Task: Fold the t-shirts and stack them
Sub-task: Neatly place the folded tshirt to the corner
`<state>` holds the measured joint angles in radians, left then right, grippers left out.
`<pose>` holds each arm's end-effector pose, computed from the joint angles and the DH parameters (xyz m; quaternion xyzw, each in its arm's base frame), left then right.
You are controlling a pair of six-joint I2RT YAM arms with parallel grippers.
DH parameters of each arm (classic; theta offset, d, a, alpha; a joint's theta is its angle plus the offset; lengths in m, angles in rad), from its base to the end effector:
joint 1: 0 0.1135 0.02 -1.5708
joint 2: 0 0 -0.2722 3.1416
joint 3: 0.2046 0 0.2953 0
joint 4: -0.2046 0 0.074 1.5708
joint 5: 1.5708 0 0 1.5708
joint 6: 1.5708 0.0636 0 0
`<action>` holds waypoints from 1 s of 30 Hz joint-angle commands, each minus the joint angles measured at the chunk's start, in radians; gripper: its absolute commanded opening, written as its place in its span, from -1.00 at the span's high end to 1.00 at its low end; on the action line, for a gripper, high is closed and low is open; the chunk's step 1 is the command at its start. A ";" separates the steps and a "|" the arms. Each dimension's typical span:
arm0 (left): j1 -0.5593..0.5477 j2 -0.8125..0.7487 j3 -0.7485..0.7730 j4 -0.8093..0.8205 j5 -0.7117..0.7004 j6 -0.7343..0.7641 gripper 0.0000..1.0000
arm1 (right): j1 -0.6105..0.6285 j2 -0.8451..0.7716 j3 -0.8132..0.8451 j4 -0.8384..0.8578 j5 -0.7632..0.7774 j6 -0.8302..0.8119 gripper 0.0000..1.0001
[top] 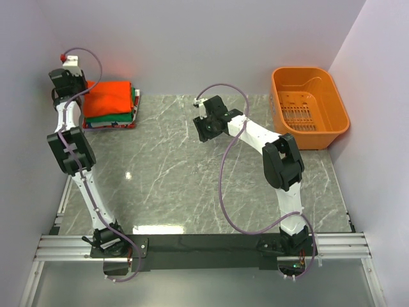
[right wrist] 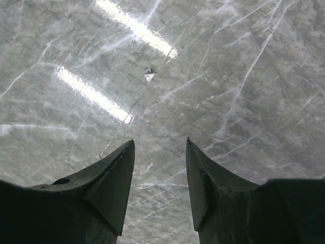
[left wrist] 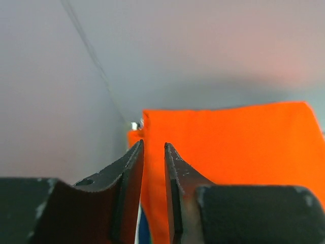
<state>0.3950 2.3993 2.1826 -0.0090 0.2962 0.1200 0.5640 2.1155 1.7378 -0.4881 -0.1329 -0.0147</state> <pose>0.6046 0.2319 0.2638 -0.0150 0.7790 0.0453 0.6252 0.4525 0.2962 0.1911 -0.2892 0.8910 0.1534 0.3147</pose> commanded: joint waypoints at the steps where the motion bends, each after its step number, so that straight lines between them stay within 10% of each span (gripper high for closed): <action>1: -0.004 0.043 0.025 0.073 0.035 -0.025 0.43 | 0.002 -0.034 0.037 0.003 -0.016 0.013 -0.04; 11: 0.004 0.127 0.003 0.122 -0.092 0.035 0.45 | -0.010 -0.023 0.062 -0.050 -0.019 -0.014 -0.03; 22: 0.013 -0.104 -0.014 0.015 -0.106 -0.046 -0.98 | -0.026 -0.158 -0.050 -0.004 0.055 -0.057 -0.37; 30: -0.021 -0.365 -0.009 -0.267 -0.034 -0.069 -0.99 | -0.101 -0.363 -0.161 0.028 0.056 -0.062 -0.53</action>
<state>0.3973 2.1849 2.1418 -0.1726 0.2230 0.0624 0.4995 1.8812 1.6001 -0.5049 -0.0921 -0.0681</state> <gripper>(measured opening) 0.995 0.760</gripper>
